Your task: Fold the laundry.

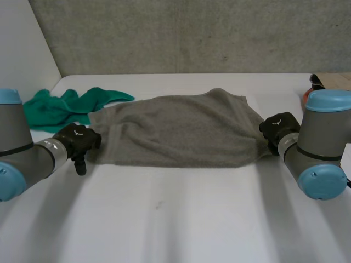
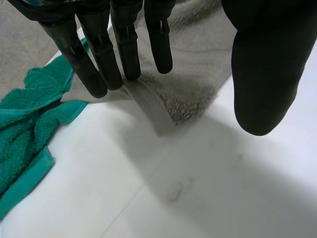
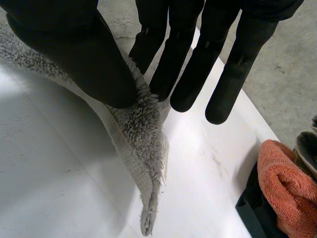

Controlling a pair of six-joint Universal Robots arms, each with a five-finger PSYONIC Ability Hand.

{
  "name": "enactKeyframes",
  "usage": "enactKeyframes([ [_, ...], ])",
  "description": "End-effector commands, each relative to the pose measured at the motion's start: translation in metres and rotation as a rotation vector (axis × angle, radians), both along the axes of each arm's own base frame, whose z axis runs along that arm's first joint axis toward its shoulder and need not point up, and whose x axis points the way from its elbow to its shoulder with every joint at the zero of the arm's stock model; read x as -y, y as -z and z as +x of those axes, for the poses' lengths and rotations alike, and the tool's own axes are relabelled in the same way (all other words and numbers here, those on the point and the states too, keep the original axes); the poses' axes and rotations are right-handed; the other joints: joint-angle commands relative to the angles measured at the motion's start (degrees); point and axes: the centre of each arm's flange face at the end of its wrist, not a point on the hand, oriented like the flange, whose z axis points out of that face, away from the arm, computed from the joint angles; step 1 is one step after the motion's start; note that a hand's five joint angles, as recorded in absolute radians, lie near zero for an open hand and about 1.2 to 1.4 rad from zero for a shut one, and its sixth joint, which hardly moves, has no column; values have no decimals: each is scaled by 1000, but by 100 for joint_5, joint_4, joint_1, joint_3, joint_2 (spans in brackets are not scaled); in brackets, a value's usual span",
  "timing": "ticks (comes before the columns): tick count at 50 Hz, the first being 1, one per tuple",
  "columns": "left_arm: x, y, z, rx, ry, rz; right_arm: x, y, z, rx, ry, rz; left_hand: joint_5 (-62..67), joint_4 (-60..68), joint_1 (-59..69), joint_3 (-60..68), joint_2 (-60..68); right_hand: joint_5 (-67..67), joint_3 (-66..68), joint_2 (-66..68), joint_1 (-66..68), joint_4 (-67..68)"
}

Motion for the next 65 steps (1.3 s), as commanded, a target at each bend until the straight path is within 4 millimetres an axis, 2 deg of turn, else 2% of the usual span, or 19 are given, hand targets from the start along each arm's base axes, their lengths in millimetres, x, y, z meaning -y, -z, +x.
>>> enactKeyframes([
  [1,20,7,-5,27,-12,-41,-3,2,0,-6,-2,8,175,168,103,107,90,1168,1186,1289,1575,1139],
  [22,58,31,-23,109,58,-116,-3,5,-1,-19,-5,11,1772,1765,1700,1704,1687,1168,1186,1289,1575,1139],
  [24,60,31,-23,110,57,-121,-3,5,-1,-19,-5,11,2292,2284,2219,2224,2207,1168,1186,1289,1575,1139],
  [28,60,28,-27,100,65,-132,-2,4,-2,-19,-2,8,5365,5357,5292,5297,5280,1168,1186,1289,1575,1139],
  [30,56,23,-30,98,67,-129,-3,3,-2,-21,-1,10,5371,5364,5299,5303,5286,1168,1186,1289,1575,1139],
  [32,46,10,-32,90,60,-109,-5,-5,-3,-34,-4,6,5371,5364,5299,5303,5286,1168,1186,1289,1575,1139],
  [33,35,-2,-31,81,54,-77,-6,-9,-5,-42,-2,5,5371,5364,5299,5303,5286,1168,1186,1289,1575,1139],
  [37,5,-28,-20,85,31,17,-14,-32,-17,-117,-25,29,5371,5364,5299,5303,5286,1168,1186,1289,1575,1139],
  [38,-1,-30,-17,92,28,50,-19,-35,-19,-151,-45,51,5371,5364,5299,5303,5286,1168,1186,1289,1575,1139],
  [39,-17,-35,-10,111,28,125,-31,-34,-23,-238,-101,122,5371,5364,5299,5303,5286,1168,1186,1289,1575,1139],
  [44,-56,-41,7,197,99,339,-69,-33,-41,-510,-287,370,5371,5364,5299,5303,5286,1168,1186,1289,1575,1139],
  [50,-66,-36,6,238,204,391,-72,-36,-47,-572,-292,392,5371,5364,5299,5303,5286,1168,1186,1289,1575,1139],
  [53,-60,-30,4,240,191,399,-70,-36,-44,-569,-290,386,5371,5364,5299,5303,5286,1168,1186,1289,1575,1139],
  [57,-31,-30,-5,230,141,342,-63,-29,-36,-571,-307,379,5371,5364,5299,5303,5286,1168,1186,1289,1575,1139],
  [59,-12,-39,-15,203,112,277,-50,-31,-29,-571,-298,338,5371,5364,5299,5303,5286,1168,1186,1289,1575,1139],
  [60,-5,-45,-18,190,102,245,-42,-34,-27,-568,-285,307,5371,5364,5299,5303,5286,1168,1186,1289,1575,1139],
  [61,9,-60,-25,154,84,171,-24,-45,-21,-559,-250,219,5371,5364,5299,5303,5286,1168,1186,1289,1575,1139],
  [64,29,-92,-35,78,58,22,8,-72,-12,-514,-161,42,5371,5364,5299,5303,5286,1168,1186,1289,1575,1139],
  [65,42,-119,-39,6,24,-98,29,-97,-9,-458,-76,-91,5371,5364,5299,5303,5286,1168,1186,1289,1575,1139],
])
